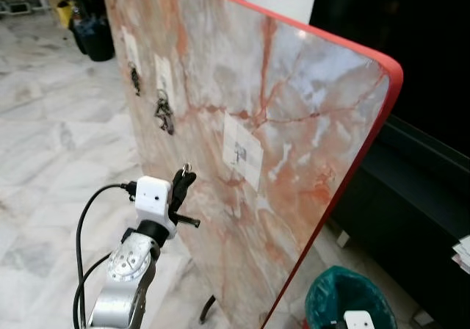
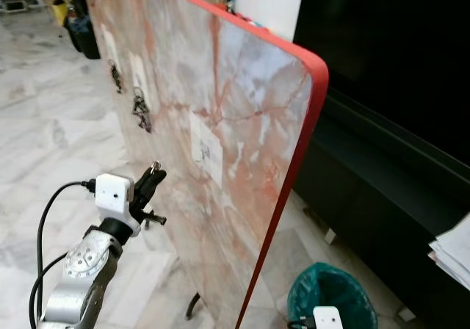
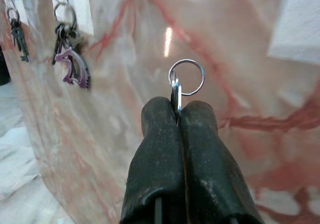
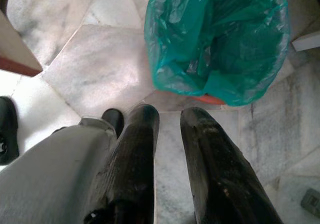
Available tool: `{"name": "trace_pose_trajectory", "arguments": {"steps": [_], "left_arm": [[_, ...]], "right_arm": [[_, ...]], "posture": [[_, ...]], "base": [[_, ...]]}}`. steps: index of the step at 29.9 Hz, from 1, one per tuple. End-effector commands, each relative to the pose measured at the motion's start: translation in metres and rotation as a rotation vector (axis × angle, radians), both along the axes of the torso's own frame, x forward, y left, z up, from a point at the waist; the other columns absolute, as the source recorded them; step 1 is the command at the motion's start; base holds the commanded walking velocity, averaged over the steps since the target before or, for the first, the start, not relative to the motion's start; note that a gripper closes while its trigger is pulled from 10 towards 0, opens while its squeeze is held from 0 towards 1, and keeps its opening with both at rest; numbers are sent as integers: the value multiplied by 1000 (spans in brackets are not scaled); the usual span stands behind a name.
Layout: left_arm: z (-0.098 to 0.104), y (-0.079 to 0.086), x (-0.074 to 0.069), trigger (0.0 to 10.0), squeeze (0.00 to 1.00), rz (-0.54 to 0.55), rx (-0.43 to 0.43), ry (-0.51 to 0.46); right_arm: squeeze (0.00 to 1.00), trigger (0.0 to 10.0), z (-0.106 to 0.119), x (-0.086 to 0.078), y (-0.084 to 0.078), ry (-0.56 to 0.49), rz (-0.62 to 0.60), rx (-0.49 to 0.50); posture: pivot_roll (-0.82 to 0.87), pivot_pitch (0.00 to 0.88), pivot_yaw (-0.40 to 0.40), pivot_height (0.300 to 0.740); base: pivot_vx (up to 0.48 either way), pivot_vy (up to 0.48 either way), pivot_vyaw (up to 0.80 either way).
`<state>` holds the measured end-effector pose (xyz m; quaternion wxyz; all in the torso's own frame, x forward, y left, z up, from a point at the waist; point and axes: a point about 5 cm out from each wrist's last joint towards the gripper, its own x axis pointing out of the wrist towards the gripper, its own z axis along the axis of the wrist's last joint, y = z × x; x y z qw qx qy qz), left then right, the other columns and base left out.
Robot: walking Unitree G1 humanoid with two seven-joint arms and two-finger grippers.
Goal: Hang keys on a hook
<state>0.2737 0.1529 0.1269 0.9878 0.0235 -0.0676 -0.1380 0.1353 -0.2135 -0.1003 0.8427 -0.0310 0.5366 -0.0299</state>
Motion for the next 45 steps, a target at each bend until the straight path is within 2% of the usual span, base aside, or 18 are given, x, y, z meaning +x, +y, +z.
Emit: {"name": "trace_pose_trajectory", "arguments": {"steps": [1, 4, 6, 12, 20, 26, 31, 33, 39, 41, 42, 43, 45], "left_arm": [[1, -4, -2, 10000, 0, -26, 3, -1], [0, -7, -4, 10000, 0, -57, 12, 8], [1, -18, -11, 10000, 0, -165, 49, 16], [8, -19, -8, 10000, 0, -156, 64, -18], [11, -25, -11, 10000, 0, -223, 86, -20], [18, -27, -14, 10000, 0, -242, 143, -60], [16, -7, -9, 10000, 0, -159, 200, -57], [13, 1, -12, 10000, 0, -155, 244, -47], [2, 15, -22, 10000, 0, -140, 304, 6], [3, 20, -24, 10000, 0, -119, 307, 9], [7, 31, -25, 10000, 0, -66, 300, 1], [7, 31, -25, 10000, 0, -66, 300, 1], [11, 48, -25, 10000, 0, 0, 287, 3]], "right_arm": [[0, 10000, 0, -2, -4, 4, -3, -8], [0, 10000, 0, -2, -4, 5, -2, -8], [0, 10000, 0, -2, -4, 5, -2, -10], [0, 10000, 0, -2, -4, 4, -1, -10], [0, 10000, 0, -1, -4, 4, 2, -11], [0, 10000, 0, -1, -4, 3, 4, -12], [0, 10000, 1, -1, -4, 2, 2, -12], [0, 10000, 1, 0, -4, 2, 3, -12], [0, 10000, 1, 0, -4, 2, 4, -14], [0, 10000, 1, -1, -5, 2, 3, -14], [0, 10000, 1, -1, -5, 2, 3, -15], [0, 10000, 1, -1, -5, 2, 3, -15], [0, 10000, 1, -1, -6, 5, 9, -18]], "posture": [[-24, 0, -49, 740], [-24, 0, -49, 740], [-21, 0, -50, 740], [-22, 0, -51, 740], [-21, 0, -50, 740], [-21, 0, -51, 740], [-21, 0, -51, 740], [-18, 0, -52, 740], [-23, 0, -54, 740], [-23, 0, -54, 740], [-17, 0, -59, 740], [-17, 0, -59, 740], [-10, 0, -64, 740]], "base": [[0, 0, 0], [0, 0, 0], [0, 0, 0], [0, 0, 0], [0, 0, 0], [0, 0, 0], [0, 0, 0], [0, 0, 0], [0, 0, 0], [0, 0, 0], [0, 0, 0], [0, 0, 0], [0, 0, 0]]}}
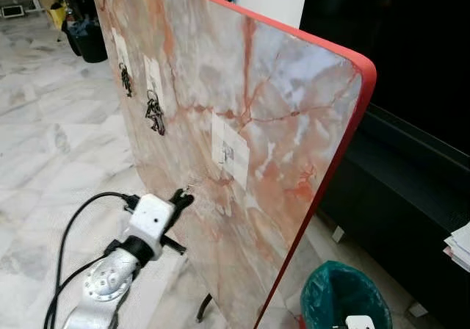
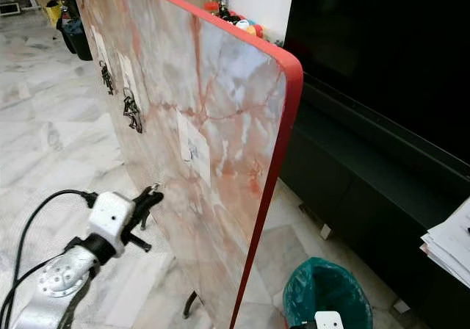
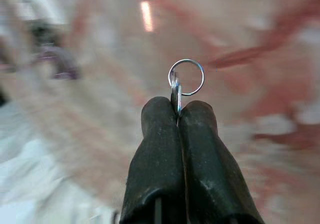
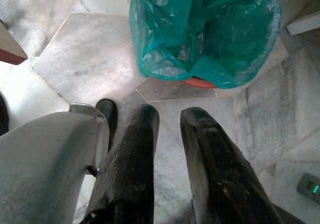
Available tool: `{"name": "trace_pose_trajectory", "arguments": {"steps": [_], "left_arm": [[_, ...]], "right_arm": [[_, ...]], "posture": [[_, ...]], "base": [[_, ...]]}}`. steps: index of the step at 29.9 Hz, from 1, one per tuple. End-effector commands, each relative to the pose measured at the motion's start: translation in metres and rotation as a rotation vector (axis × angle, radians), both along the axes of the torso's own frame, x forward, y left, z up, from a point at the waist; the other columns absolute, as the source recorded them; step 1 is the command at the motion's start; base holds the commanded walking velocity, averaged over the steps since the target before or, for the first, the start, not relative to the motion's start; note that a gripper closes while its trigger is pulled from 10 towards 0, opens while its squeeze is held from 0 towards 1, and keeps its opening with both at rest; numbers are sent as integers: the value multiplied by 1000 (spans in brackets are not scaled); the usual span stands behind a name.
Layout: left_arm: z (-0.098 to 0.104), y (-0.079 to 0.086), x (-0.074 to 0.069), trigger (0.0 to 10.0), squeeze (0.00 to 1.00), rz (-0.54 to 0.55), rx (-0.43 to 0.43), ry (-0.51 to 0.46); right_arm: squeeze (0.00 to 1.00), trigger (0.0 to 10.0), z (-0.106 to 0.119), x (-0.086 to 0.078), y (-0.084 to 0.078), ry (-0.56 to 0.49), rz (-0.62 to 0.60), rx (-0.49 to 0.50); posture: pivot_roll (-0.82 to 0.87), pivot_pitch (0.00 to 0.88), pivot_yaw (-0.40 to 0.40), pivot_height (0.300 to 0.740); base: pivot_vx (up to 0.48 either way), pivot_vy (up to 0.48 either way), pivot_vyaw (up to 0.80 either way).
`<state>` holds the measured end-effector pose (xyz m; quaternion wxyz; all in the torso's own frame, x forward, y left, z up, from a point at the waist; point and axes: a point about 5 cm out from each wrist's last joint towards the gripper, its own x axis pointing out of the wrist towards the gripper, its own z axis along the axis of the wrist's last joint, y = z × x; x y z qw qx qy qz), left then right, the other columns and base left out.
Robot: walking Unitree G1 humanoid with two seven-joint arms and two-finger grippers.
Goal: Hang keys on a hook
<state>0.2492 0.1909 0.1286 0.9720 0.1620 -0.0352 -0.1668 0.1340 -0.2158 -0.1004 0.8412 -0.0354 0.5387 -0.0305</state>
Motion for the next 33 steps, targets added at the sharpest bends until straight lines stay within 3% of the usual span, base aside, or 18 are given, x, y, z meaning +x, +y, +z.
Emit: {"name": "trace_pose_trajectory", "arguments": {"steps": [1, 6, 9, 14, 22, 33], "left_arm": [[9, 12, -1, 10000, 0, 45, -3, -24], [13, 5, 1, 10000, 0, 27, -31, -38], [13, -15, 2, 10000, 0, -60, -67, -17], [14, -33, 1, 10000, 0, -139, -111, 0], [23, -42, 5, 10000, 0, -167, -187, -13], [32, -53, 6, 10000, 0, -235, -188, -20]], "right_arm": [[0, 10000, 1, 1, -4, 0, 7, -10], [0, 10000, 1, 1, -4, 0, 10, -10], [0, 10000, 1, 1, -4, -2, 9, -10], [0, 10000, 1, 1, -3, -2, 5, -10], [0, 10000, 1, 1, -3, -2, 6, -8], [0, 10000, 1, 2, -3, -3, 6, -8]], "posture": [[-10, 0, -65, 740], [-13, 0, -65, 740], [-18, 0, -63, 740], [-19, 0, -62, 740], [-17, 0, -62, 740], [-16, 0, -63, 740]], "base": [[0, 0, 0], [0, 0, 0], [0, 0, 0], [0, 0, 0], [0, 0, 0], [0, 0, 0]]}}
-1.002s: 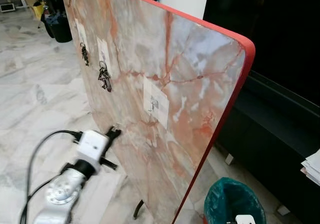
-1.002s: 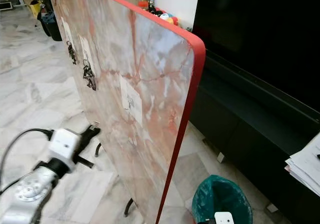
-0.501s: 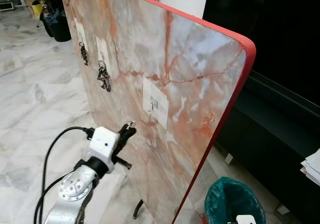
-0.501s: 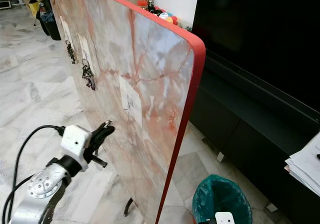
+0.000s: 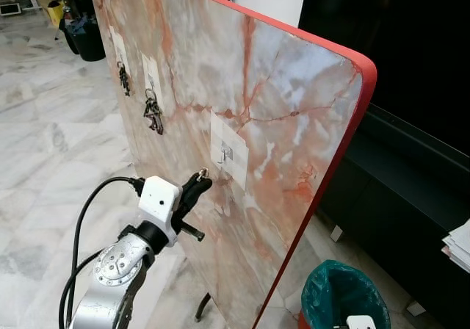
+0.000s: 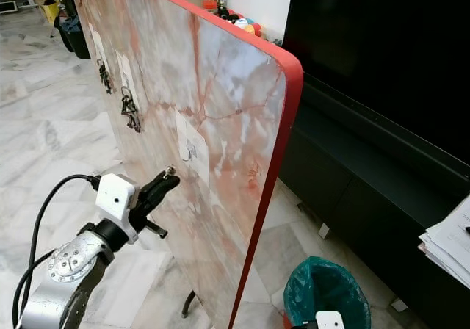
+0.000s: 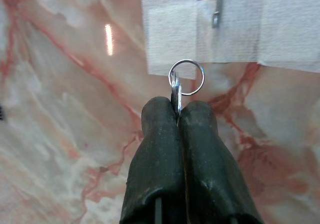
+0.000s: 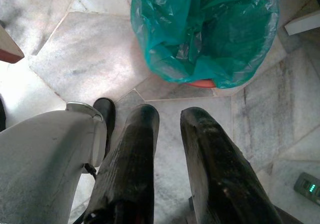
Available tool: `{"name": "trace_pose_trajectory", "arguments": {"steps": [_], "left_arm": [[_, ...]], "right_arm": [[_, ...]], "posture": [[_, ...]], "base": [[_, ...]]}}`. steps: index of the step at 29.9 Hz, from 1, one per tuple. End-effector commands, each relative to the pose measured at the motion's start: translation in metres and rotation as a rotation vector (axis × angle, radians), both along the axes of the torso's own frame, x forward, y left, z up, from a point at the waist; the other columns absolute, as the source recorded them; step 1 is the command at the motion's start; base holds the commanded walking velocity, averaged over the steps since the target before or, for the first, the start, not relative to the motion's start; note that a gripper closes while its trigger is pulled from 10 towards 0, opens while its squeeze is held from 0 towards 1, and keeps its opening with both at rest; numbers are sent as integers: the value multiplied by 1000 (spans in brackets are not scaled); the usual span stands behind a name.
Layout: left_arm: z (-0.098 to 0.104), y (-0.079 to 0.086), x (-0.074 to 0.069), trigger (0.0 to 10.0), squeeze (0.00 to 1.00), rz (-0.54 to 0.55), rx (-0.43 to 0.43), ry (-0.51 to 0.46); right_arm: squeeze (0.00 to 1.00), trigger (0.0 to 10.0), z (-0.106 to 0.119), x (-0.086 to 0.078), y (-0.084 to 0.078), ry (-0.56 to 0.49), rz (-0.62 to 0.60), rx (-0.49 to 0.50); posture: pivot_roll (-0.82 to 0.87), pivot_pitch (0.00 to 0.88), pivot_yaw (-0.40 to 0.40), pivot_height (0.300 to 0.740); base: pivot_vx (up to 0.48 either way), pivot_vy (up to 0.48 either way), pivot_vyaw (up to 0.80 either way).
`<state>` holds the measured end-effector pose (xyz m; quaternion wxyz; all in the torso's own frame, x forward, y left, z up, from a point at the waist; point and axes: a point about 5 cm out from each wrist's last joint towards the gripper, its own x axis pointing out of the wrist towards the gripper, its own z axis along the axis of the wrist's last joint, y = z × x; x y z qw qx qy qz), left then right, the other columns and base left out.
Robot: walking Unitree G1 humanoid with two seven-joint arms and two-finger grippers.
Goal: Hang keys on a hook
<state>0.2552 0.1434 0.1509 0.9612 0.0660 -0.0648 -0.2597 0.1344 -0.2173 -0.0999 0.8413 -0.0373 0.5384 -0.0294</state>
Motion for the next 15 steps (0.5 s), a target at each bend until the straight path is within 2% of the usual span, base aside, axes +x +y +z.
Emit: {"name": "trace_pose_trajectory", "arguments": {"steps": [1, 15], "left_arm": [[9, -6, 1, 10000, 0, -35, -2, -28], [15, -15, 3, 10000, 0, -60, -6, -49]], "right_arm": [[0, 10000, 1, 1, -1, -3, 2, -6], [0, 10000, 1, 2, -1, -5, 0, -8]], "posture": [[-18, 0, -63, 740], [-20, 0, -63, 740]], "base": [[0, 0, 0], [0, 0, 0]]}}
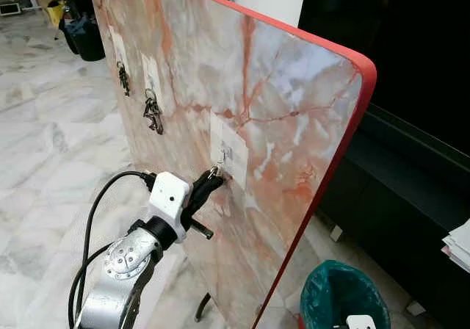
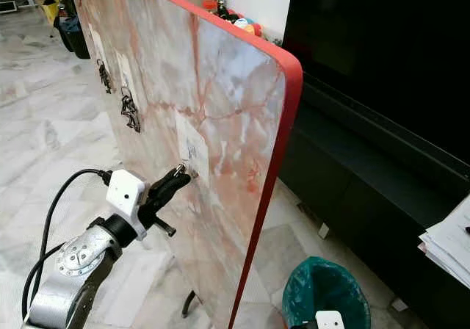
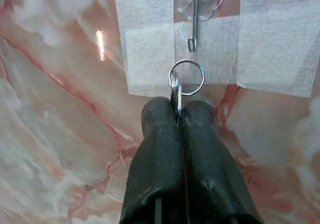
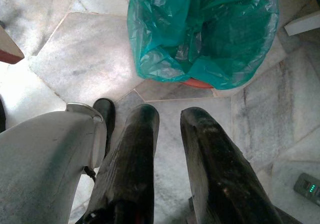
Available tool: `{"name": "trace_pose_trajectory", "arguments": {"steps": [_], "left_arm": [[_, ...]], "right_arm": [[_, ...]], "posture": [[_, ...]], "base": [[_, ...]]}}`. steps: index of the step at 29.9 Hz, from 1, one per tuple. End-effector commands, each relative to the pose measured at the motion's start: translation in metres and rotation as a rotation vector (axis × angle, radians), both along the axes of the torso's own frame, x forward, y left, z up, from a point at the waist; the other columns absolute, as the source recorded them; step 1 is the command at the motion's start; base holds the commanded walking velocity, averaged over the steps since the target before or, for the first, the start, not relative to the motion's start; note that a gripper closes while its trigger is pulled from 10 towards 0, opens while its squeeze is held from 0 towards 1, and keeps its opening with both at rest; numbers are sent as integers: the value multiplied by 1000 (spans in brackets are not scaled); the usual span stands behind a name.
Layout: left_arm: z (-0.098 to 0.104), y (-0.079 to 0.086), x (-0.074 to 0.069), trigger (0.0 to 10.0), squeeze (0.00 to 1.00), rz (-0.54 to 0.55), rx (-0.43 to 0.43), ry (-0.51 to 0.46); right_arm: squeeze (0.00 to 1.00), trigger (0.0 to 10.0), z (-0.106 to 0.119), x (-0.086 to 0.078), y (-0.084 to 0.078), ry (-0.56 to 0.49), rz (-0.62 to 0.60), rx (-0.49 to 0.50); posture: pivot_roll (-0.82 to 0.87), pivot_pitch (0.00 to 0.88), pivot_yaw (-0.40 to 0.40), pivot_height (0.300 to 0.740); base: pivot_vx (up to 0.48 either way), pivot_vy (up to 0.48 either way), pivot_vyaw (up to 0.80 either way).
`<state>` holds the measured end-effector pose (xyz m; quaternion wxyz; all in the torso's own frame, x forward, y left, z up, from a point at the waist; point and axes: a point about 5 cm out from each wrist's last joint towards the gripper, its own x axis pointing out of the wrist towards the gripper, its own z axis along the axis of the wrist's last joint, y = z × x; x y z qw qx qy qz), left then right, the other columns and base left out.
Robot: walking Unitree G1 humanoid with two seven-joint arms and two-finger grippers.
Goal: Hang keys on a hook
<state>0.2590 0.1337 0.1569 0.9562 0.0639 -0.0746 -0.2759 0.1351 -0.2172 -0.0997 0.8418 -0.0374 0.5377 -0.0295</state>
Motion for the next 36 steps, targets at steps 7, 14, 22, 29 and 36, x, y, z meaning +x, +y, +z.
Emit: {"name": "trace_pose_trajectory", "arguments": {"steps": [7, 14, 22, 29, 36], "left_arm": [[10, -5, -3, 10000, 0, -30, 0, -37], [12, -1, -10, 10000, 0, -33, 20, -44], [12, -3, -12, 10000, 0, -30, 19, -43], [15, 0, -9, 10000, 0, 3, 16, -54], [17, 0, -7, 10000, 0, 16, 11, -65]], "right_arm": [[0, 10000, 1, 1, -1, -3, 1, -7], [0, 10000, 1, 1, -2, -2, 3, -9], [0, 10000, 1, 1, -2, -3, 4, -9], [0, 10000, 1, 1, -2, -2, 6, -8], [0, 10000, 1, 1, -2, -2, 6, -8]], "posture": [[-19, 0, -63, 740], [-17, 0, -65, 740], [-19, 0, -65, 740], [-19, 0, -65, 740], [-18, 0, -66, 740]], "base": [[0, 0, 0], [0, 0, 0], [0, 0, 0], [0, 0, 0], [0, 0, 0]]}}
